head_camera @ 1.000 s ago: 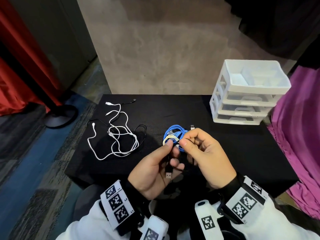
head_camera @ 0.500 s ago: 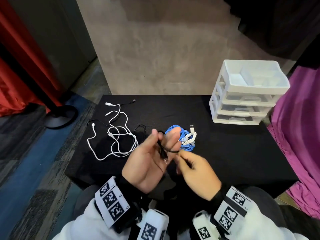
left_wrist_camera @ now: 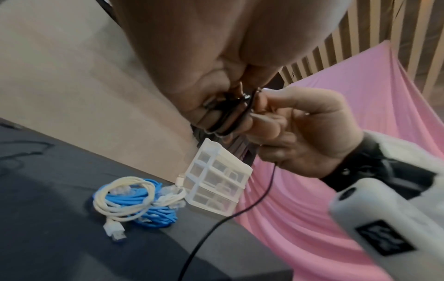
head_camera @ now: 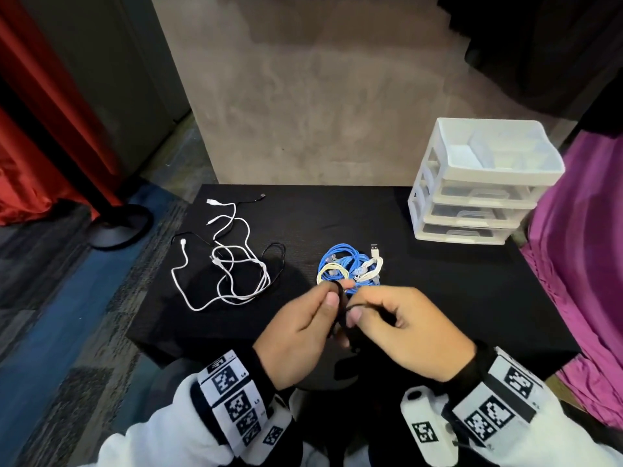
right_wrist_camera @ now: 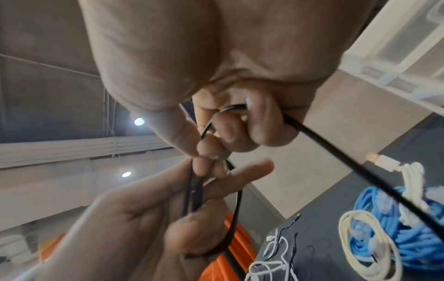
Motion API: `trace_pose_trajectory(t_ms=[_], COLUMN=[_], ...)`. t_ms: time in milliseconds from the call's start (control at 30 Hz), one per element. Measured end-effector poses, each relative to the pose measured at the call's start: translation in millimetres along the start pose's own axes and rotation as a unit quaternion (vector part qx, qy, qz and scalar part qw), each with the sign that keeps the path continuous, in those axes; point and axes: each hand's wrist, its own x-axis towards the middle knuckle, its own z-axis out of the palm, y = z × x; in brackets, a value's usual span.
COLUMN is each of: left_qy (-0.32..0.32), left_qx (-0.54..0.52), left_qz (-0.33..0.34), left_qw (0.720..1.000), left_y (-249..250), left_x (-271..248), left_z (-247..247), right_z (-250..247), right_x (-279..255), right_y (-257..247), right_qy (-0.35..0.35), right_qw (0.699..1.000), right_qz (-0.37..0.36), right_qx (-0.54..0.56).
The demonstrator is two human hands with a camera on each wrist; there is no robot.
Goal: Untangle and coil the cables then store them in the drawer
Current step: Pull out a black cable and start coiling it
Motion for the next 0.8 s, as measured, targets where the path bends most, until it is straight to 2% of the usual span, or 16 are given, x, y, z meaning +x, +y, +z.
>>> trace_pose_trajectory(t_ms=[100, 300, 400, 533, 633, 700, 800], left_qy=[-0.006, -0.014, 0.001, 0.029, 0.078, 0.104, 0.145], left_qx=[-0.072, -0.084, -0.133, -0.202, -0.294, -0.332, -0.247], left_qz=[-0.018, -0.029, -0.032, -0.021, -0.022, -0.046, -0.047], left_qw=[0.997, 0.996, 0.991, 0.979, 0.953, 0.936, 0.957], left_y=[13, 10, 15, 23, 28, 27, 17], left_x=[-3, 0, -1, -2, 3, 9, 16], left_z=[7, 7, 4, 0, -1, -1, -3], right_z=[-3, 1, -5, 9, 33, 51, 67], right_x=[8, 12, 14, 12, 2, -6, -19], right_y=[4, 11, 25, 55, 59, 58, 48], right_qy=[0.052, 0.125, 0.138, 0.11, 0.07, 0.039, -0.011], right_qw=[0.999, 0.988, 0.987, 0.981, 0.978, 0.988, 0.996], right_qz=[-0.007, 0.02, 0.045, 0.11, 0.15, 0.13, 0.091], right_qx=[0.009, 0.088, 0.063, 0.117, 0.129, 0.08, -0.003])
